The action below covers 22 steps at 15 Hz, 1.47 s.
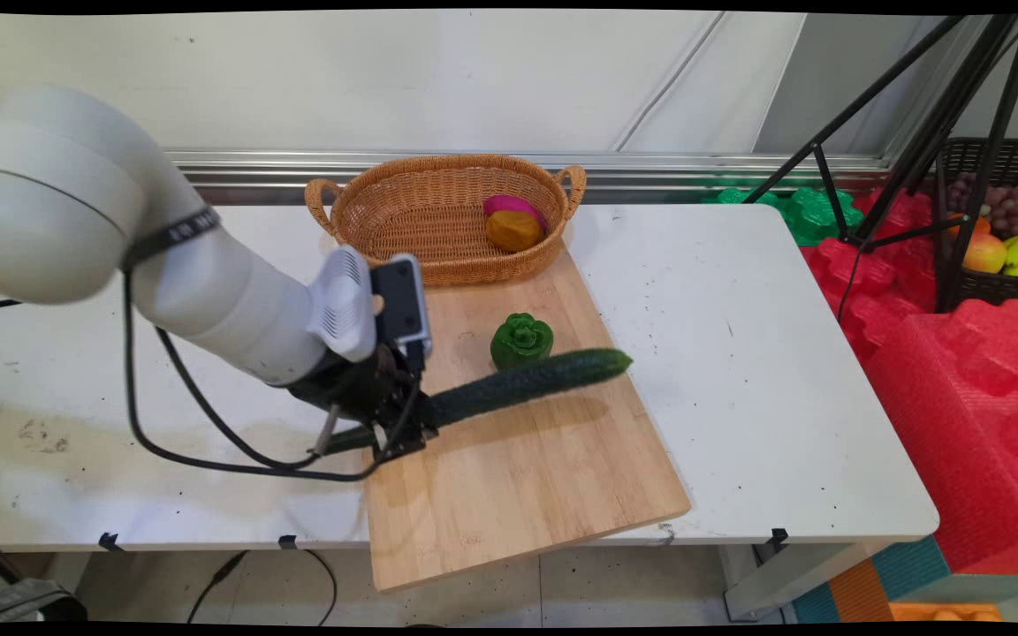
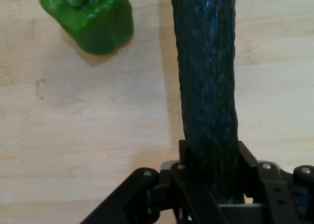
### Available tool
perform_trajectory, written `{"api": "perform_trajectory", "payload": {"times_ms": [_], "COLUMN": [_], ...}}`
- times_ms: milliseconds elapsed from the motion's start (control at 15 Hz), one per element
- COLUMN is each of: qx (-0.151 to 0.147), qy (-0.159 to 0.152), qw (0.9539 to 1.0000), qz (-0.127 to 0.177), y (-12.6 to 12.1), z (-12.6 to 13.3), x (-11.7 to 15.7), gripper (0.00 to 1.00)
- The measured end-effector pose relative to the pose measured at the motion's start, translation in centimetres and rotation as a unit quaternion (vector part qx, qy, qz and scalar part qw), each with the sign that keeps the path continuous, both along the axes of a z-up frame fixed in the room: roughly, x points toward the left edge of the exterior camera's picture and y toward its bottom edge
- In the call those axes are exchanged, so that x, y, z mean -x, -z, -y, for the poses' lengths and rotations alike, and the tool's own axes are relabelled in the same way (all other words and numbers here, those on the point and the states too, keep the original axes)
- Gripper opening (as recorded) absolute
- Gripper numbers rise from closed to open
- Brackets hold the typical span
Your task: Place the picked object on the cutting board
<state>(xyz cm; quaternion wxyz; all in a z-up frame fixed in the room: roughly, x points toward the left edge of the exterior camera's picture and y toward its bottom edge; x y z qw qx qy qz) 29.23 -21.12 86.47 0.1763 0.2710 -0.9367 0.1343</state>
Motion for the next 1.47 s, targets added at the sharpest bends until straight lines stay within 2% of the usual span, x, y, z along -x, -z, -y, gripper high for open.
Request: {"api": "perform_trajectory", "payload": {"times_ms": [533,1067,1133,1467], "qx": [-0.018,-0.024,-0.025,-0.025], "qy": [0.005,0.004,0.003,0.001], "qw": [0.9997,0.9995,0.9995,0.9996], "qz": [0.015,0.017,0.017,0.015], "y": [3.5,4.8,4.9,5.1], "z": [1.4,2.2,2.2,2.4], "x": [2.2,3.1,3.2,3.3], "gripper": [0.0,0.0,1.0,1.0]}}
